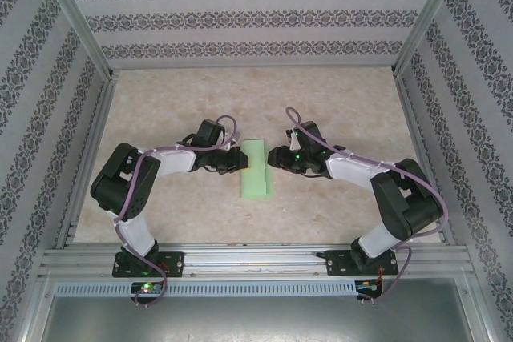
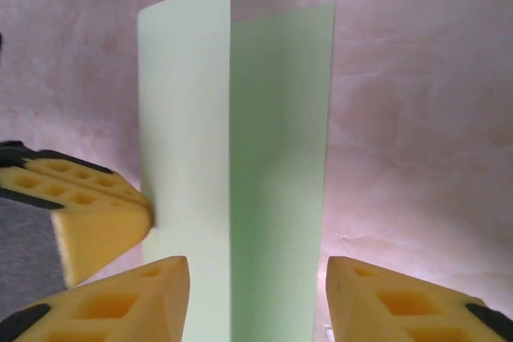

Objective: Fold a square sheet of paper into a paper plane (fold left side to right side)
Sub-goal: First fold in half a square sheet of paper at the center of the table.

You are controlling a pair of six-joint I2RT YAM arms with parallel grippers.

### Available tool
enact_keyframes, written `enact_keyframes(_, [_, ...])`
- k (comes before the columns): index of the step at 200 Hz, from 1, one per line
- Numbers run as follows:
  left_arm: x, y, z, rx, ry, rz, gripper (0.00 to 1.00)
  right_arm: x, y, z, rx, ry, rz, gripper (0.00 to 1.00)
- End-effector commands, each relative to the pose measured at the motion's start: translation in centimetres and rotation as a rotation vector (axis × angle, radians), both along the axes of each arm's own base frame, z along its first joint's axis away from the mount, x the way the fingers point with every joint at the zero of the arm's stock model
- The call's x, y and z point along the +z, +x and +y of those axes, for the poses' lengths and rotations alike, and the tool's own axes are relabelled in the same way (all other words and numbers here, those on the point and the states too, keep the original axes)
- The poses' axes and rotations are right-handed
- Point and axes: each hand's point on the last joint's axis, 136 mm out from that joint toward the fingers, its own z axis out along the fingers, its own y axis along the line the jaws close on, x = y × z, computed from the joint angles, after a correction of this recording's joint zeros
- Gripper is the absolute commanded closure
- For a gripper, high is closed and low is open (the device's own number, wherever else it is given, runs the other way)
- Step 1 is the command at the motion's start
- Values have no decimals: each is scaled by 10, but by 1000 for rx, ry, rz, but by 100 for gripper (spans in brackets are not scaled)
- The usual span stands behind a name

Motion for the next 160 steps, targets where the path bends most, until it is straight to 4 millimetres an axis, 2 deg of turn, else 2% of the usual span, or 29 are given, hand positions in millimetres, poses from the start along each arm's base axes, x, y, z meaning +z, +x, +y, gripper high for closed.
enact_keyframes(1, [5, 6, -8, -13, -11, -32, 90, 10, -6, 18, 72, 116, -8, 44])
enact_keyframes(39, [5, 4, -8, -17, -11, -32, 91, 6, 0, 40, 103, 234, 11, 43])
enact_keyframes(106, [5, 3, -8, -20, -10, -31, 91, -14, -1, 56, 133, 250, 67, 45])
enact_keyframes(146, [5, 3, -7, -21, -2, -32, 90, -16, 0, 54, 118, 246, 67, 60])
enact_keyframes(160, [6, 3, -7, -21, 3, -38, 86, -17, 1, 52, 107, 236, 67, 70])
